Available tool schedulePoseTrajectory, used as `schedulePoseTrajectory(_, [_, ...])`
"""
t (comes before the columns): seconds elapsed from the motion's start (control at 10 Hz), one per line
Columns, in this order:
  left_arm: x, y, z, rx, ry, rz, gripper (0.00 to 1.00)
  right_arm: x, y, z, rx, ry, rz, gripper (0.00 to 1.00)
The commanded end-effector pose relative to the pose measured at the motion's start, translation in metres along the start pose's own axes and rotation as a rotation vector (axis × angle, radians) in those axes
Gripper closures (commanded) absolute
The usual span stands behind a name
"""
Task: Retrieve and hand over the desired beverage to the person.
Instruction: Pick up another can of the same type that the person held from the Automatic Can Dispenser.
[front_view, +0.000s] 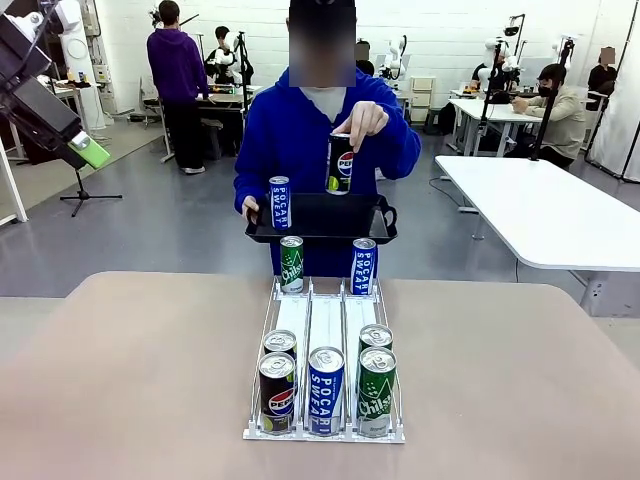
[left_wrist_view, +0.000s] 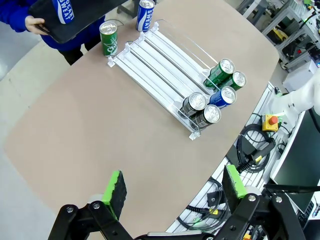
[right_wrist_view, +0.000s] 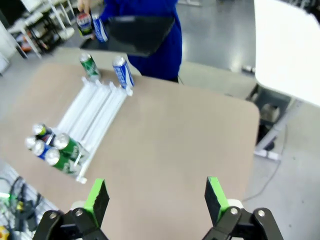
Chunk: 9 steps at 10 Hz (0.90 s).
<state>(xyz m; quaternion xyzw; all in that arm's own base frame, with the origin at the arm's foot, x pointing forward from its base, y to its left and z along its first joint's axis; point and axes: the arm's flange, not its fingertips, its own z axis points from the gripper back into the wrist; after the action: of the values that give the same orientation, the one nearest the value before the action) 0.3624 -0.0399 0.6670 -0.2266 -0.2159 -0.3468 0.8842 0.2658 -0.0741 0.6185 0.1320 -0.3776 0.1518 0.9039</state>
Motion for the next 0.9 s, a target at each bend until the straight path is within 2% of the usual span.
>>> schedulePoseTrajectory(0.0, [-0.001, 0.001, 0.000, -0.011, -0.005, -0.006, 0.00, 0.007, 0.000, 0.011, -0.009, 0.067, -0.030, 0.00])
schedulePoseTrajectory(0.1, [-0.001, 0.001, 0.000, -0.011, -0.005, -0.006, 0.00, 0.000, 0.000, 0.000, 0.000, 0.000, 0.000, 0.00])
schedulePoseTrajectory(0.7, [0.000, 0.000, 0.000, 0.000, 0.000, 0.000, 0.00, 0.000, 0.000, 0.000, 0.000, 0.000, 0.000, 0.00])
schedulePoseTrajectory(0.8, [0.012, -0.017, -0.020, 0.067, 0.089, 0.017, 0.00, 0.000, 0.000, 0.000, 0.000, 0.000, 0.000, 0.00])
